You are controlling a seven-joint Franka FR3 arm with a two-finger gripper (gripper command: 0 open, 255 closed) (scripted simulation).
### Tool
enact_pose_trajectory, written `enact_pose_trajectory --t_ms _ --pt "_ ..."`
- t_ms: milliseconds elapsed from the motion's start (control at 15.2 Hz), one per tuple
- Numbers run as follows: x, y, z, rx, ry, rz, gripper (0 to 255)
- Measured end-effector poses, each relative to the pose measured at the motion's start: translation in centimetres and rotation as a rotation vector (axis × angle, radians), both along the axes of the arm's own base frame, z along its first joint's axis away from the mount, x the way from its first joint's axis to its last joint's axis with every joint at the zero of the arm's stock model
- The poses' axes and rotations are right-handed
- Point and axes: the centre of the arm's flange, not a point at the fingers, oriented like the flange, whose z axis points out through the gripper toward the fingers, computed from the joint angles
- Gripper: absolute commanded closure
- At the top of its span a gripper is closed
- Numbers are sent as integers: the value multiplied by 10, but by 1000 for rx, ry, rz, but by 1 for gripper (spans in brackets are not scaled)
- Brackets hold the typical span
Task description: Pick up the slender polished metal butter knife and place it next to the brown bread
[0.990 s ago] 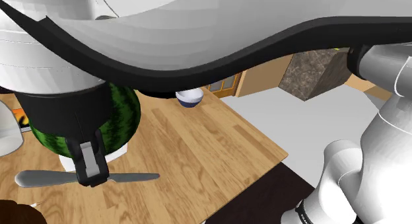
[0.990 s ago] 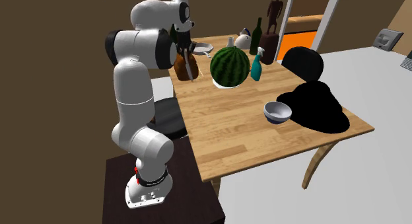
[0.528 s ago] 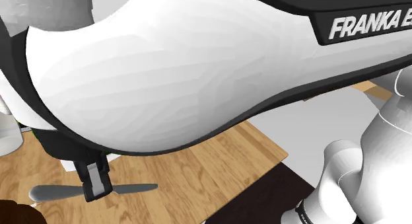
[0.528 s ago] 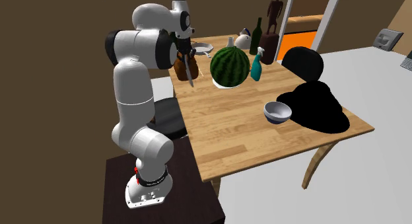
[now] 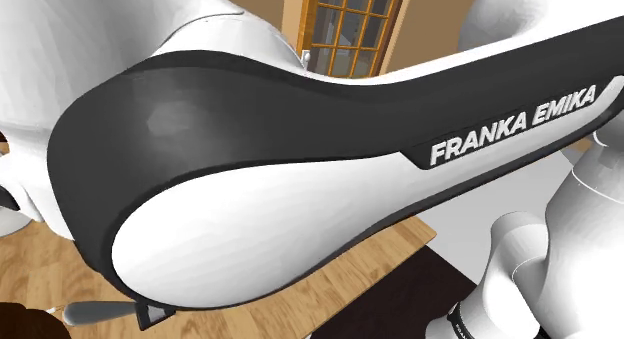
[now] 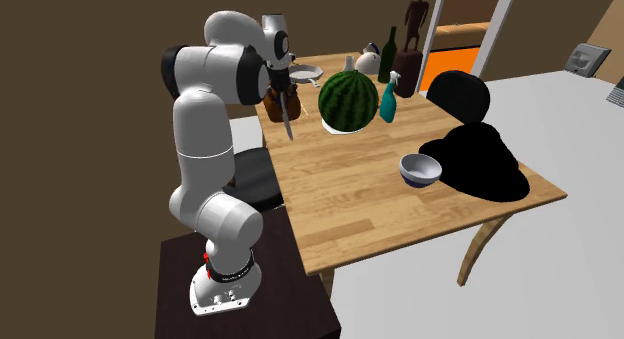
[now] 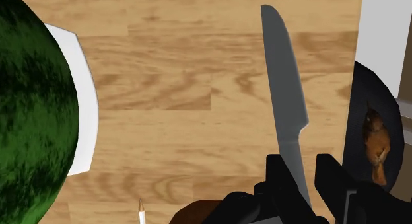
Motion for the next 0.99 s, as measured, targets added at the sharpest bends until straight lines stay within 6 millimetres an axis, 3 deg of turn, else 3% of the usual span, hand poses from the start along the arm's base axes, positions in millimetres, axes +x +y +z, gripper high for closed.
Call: enact_pose_trajectory --t_ms 990 --pt "0 0 -79 0 0 0 255"
